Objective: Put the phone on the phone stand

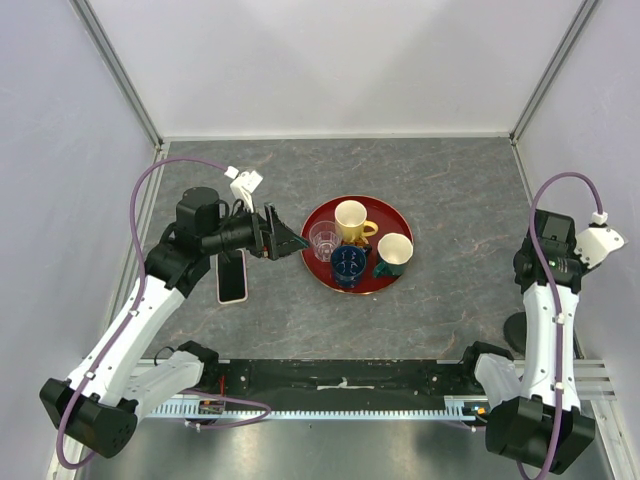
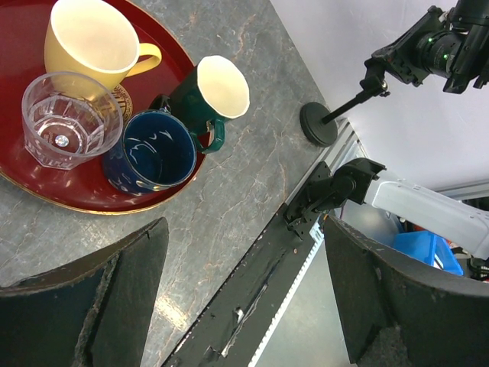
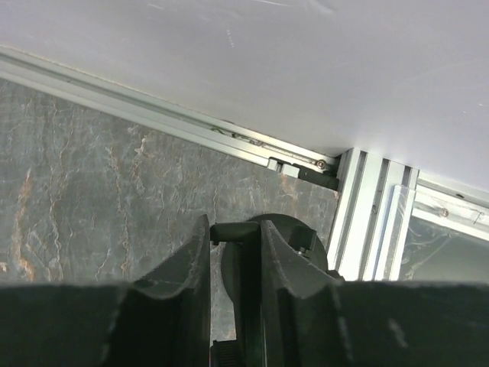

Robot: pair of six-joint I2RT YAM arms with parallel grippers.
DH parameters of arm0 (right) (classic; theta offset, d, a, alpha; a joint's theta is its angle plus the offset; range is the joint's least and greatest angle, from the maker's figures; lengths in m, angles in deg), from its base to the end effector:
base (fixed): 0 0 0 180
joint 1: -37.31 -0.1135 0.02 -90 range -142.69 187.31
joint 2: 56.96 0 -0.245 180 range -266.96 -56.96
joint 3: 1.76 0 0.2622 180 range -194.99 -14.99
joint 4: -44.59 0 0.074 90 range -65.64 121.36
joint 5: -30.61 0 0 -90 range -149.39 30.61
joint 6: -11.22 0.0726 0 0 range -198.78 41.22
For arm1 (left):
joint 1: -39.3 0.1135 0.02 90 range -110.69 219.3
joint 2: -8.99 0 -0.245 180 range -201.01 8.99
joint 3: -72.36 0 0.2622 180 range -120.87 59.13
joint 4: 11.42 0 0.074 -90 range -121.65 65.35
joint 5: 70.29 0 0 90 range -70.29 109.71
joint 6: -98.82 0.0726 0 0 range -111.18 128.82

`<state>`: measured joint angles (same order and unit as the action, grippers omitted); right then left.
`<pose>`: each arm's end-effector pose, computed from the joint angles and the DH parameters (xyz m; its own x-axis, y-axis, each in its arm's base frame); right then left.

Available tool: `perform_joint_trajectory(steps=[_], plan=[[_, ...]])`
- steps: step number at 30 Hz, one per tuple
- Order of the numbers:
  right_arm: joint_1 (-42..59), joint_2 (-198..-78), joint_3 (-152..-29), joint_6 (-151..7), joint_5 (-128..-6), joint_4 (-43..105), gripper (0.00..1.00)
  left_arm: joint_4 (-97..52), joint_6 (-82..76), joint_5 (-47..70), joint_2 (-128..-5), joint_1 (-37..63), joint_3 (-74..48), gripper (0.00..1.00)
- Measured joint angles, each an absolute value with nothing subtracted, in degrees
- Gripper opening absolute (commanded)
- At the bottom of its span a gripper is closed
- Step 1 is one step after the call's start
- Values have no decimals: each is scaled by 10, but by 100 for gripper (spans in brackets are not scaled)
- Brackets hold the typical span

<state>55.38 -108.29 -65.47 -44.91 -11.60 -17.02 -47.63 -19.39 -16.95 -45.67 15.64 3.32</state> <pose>0.1765 -0.1141 0.2680 -0.2254 0.4674 -0.8548 0.9561 0.2748 -0.1018 0.2162 -0.1420 0.3293 -0.6923 -0.1107 -0.7131 0.5700 0.5220 -0.6345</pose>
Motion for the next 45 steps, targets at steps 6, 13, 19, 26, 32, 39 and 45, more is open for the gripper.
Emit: perform_joint_trajectory(steps=[6, 13, 19, 26, 32, 39, 45], plan=[[552, -1086, -667, -442, -151, -174, 0, -474, -194, -170, -457, 156, 33, 88], [552, -1053, -668, -446, -260, -153, 0, -473, -194, -170, -457, 156, 36, 88], [552, -1002, -665, -494, -424, -107, 0, -473, -194, -170, -457, 156, 36, 88], [545, -1046, -666, -567, -577, -82, 0, -473, -194, -169, -456, 156, 36, 88], [472, -1102, -715, -639, -613, -127, 0, -474, -194, -169, -456, 156, 36, 88], [318, -1145, -772, -681, -645, -166, 0, -479, -194, -168, -443, 156, 36, 88], [124, -1157, -803, -696, -610, -198, 0, -491, -194, -162, -434, 156, 36, 88]])
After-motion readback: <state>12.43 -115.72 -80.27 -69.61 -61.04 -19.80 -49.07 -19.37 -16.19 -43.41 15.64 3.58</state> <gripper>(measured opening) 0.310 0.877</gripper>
